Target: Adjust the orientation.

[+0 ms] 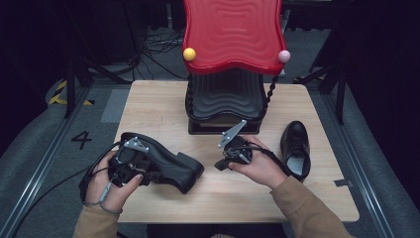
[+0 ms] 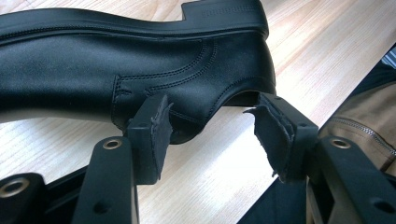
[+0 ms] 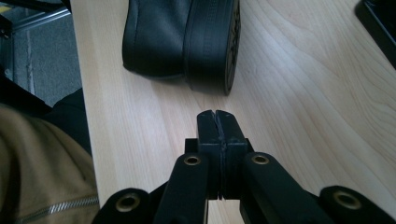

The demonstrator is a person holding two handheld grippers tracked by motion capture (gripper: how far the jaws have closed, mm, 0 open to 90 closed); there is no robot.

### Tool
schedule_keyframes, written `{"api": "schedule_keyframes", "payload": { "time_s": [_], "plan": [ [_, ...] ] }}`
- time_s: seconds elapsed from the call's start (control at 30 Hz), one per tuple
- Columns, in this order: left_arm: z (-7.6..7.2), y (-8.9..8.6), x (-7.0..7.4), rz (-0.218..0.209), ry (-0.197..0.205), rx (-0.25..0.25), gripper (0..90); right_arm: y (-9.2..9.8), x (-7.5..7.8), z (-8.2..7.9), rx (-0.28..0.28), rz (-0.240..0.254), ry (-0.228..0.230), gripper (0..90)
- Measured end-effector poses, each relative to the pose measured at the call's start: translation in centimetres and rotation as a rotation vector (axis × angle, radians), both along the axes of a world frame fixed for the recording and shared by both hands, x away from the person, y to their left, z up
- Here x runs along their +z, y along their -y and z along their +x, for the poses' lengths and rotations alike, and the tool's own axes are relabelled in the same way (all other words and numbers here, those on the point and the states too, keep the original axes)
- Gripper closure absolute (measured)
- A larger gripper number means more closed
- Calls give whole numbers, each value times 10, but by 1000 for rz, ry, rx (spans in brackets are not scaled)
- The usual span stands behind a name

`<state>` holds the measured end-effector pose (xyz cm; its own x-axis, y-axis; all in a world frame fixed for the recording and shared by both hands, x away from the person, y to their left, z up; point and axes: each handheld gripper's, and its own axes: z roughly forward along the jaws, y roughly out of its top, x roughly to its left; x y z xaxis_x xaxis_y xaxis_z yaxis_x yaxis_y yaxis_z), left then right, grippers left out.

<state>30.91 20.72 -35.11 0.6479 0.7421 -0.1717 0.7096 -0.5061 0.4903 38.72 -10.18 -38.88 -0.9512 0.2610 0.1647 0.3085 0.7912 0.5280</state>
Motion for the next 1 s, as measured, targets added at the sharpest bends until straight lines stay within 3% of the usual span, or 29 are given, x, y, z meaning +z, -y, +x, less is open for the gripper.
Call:
{"api": "schedule_keyframes", "payload": {
  "time_s": [0.2, 0.33, 0.5, 0.67, 0.8, 1.0],
  "plan": [
    [2, 0, 2, -8, 6, -7, 445, -21, -9, 2, 22, -21, 10, 900],
    [2, -2, 2, -11, 2, -1, 428, -28, -11, 3, 12, 23, -19, 900],
    [1, -5, 1, -10, -2, 7, 422, -42, -11, 2, 25, 41, 9, 900],
    [0, -6, -1, 4, -31, 17, 399, -48, -14, 4, 31, 34, 0, 900],
    [-1, -8, -2, 0, -26, 24, 401, -54, -17, 4, 35, 36, 14, 900],
    [-2, -10, 0, -1, -16, 28, 401, -54, -17, 8, 31, 32, -10, 900]
  ]
}}
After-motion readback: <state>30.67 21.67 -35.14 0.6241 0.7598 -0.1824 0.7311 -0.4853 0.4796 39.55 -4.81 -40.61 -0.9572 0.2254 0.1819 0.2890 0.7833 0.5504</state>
